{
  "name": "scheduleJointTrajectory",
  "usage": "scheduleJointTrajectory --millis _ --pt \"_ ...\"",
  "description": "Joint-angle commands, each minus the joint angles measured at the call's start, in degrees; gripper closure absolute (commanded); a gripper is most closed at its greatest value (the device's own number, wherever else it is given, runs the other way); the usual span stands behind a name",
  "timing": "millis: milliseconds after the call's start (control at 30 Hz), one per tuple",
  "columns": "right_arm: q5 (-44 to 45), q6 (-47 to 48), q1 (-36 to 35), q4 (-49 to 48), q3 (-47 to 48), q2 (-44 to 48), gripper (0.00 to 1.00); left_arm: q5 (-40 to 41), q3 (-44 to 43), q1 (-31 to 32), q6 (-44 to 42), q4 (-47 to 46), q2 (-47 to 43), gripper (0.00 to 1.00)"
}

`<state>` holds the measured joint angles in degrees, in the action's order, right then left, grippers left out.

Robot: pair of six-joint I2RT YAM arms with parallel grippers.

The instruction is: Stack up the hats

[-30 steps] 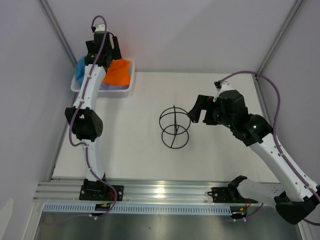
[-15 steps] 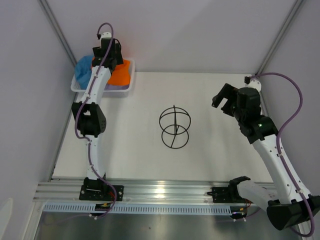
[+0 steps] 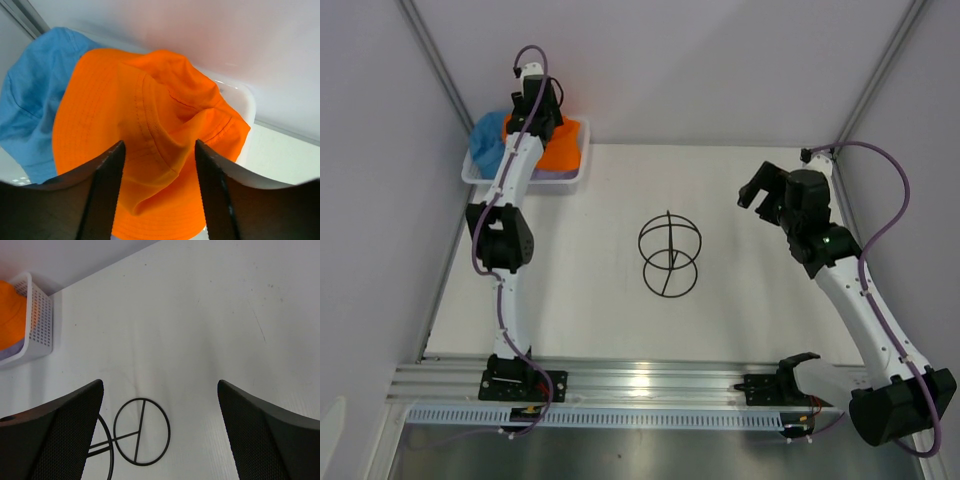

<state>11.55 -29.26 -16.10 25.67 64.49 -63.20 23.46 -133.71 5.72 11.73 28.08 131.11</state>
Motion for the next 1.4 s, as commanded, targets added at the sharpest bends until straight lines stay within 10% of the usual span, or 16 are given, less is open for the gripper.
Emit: scheduleJointTrajectory --millis 0,233,400,967,1367 --pt "1.2 0.6 0.5 -4.7 -0.3 1.7 0.00 0.6 -2.3 0.2 0.9 -1.7 0.7 0.41" --pt "0.8 -0.5 2.8 -7.6 -0.3 1.3 0.00 0.7 -3.5 0.1 1.1 -1.9 0.9 0.51" --pt "-0.8 -1.1 4.3 -9.1 -0.2 1.2 0.00 1.3 -3.3 -0.4 2.9 -2.1 0.9 0.99" --pt "-18.0 0.3 7.3 -12.1 -1.9 1.8 0.00 -19.4 5.3 0.1 10.2 5.9 -33.8 0.99" --pt "-16.2 0.8 9.4 -3.2 -0.1 2.3 0.00 -31.5 29.1 11.5 24.1 0.1 -58.5 0.99"
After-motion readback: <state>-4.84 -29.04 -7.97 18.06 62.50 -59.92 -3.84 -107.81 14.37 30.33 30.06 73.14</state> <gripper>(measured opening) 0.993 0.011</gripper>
